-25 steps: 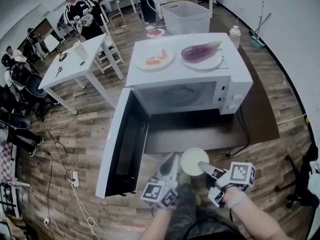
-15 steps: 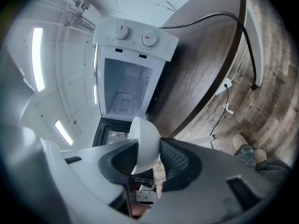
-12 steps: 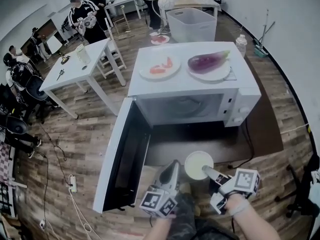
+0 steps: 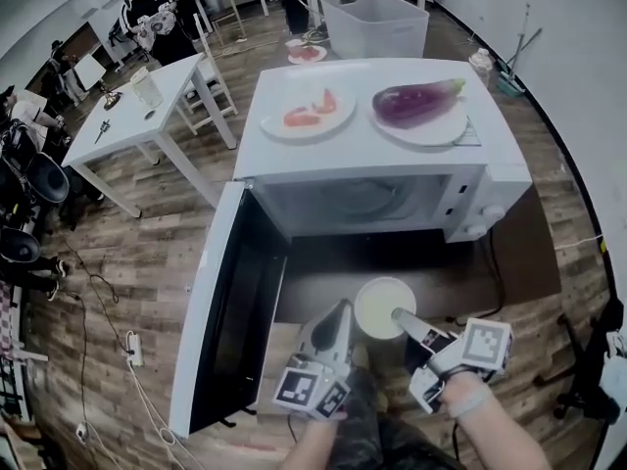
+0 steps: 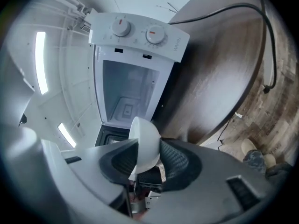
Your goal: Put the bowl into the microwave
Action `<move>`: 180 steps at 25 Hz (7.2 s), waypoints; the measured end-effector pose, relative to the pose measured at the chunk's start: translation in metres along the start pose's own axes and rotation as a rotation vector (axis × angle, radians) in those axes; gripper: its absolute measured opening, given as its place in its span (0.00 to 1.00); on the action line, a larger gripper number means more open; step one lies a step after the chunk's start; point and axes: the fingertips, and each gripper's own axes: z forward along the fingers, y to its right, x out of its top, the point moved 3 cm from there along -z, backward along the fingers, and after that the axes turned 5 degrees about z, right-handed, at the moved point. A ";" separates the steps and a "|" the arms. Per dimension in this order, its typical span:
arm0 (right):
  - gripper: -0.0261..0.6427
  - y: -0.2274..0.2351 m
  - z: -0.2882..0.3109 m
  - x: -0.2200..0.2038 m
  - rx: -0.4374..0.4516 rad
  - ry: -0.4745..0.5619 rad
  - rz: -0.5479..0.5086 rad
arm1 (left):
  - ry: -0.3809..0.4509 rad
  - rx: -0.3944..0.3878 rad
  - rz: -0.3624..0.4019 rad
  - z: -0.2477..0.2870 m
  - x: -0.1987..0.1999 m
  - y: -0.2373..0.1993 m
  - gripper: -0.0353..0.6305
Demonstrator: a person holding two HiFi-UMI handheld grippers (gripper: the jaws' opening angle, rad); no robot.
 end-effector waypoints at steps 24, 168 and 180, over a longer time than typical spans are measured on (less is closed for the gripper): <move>0.24 -0.028 0.075 0.061 -0.036 0.077 -0.032 | -0.005 0.061 -0.012 0.062 0.025 -0.049 0.05; 0.07 -0.063 0.143 0.122 -0.113 0.092 -0.881 | -0.018 0.002 -0.060 0.159 0.037 -0.077 0.05; 0.05 -0.065 0.150 0.125 -0.114 0.108 -0.858 | -0.023 0.011 -0.081 0.161 0.038 -0.083 0.05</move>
